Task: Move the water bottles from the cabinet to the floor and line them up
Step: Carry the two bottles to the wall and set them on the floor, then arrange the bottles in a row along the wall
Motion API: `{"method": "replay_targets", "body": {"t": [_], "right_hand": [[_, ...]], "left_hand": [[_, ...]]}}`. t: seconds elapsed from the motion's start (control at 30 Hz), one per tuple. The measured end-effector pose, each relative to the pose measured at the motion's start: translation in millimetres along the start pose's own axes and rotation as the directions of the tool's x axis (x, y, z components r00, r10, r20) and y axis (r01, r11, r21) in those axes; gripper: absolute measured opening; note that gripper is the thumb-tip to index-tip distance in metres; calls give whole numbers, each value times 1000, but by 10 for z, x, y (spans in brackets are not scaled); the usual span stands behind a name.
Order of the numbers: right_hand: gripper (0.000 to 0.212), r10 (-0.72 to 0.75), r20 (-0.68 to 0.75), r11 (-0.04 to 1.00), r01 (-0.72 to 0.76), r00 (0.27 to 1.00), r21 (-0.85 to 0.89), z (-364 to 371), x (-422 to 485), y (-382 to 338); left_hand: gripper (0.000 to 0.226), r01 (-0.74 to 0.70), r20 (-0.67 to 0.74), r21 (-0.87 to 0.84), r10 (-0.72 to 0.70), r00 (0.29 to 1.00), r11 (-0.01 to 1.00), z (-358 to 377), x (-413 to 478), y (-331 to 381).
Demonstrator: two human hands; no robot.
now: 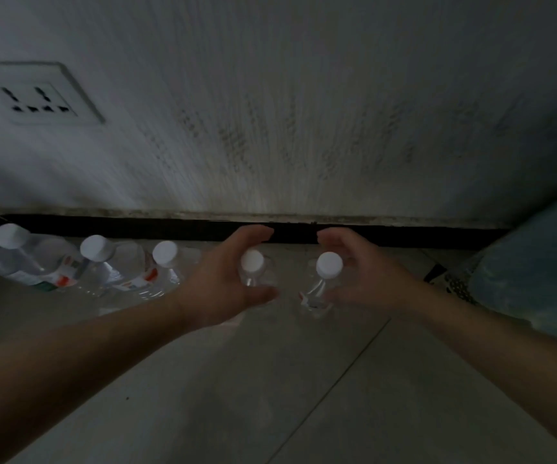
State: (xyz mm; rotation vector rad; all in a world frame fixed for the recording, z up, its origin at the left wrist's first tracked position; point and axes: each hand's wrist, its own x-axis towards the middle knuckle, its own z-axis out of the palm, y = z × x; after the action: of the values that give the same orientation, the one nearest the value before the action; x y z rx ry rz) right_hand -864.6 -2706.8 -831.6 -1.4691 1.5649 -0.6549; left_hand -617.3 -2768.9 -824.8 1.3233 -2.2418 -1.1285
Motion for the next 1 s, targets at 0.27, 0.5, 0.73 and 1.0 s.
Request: {"method": "replay_targets", "body": {"t": [0.27, 0.5, 0.73, 1.0], "right_hand": [[89, -160, 88, 982, 167, 983, -86, -227, 45, -518], [88, -243, 141, 933, 271, 960, -235, -473, 138, -865], [78, -262, 58, 913, 267, 963, -308, -454, 265, -1137], [78, -342, 197, 793, 395, 919, -463, -94, 274, -1648]], "left_hand": [[72, -78, -52, -28, 76, 996, 997, -324, 0, 393], [67, -49, -106, 140, 64, 992, 989, -783, 109, 651], [60, -42, 26, 373, 35, 999, 927, -1435, -129, 537], [44, 3, -77, 381, 29, 997, 925, -1959, -650, 262]]}}
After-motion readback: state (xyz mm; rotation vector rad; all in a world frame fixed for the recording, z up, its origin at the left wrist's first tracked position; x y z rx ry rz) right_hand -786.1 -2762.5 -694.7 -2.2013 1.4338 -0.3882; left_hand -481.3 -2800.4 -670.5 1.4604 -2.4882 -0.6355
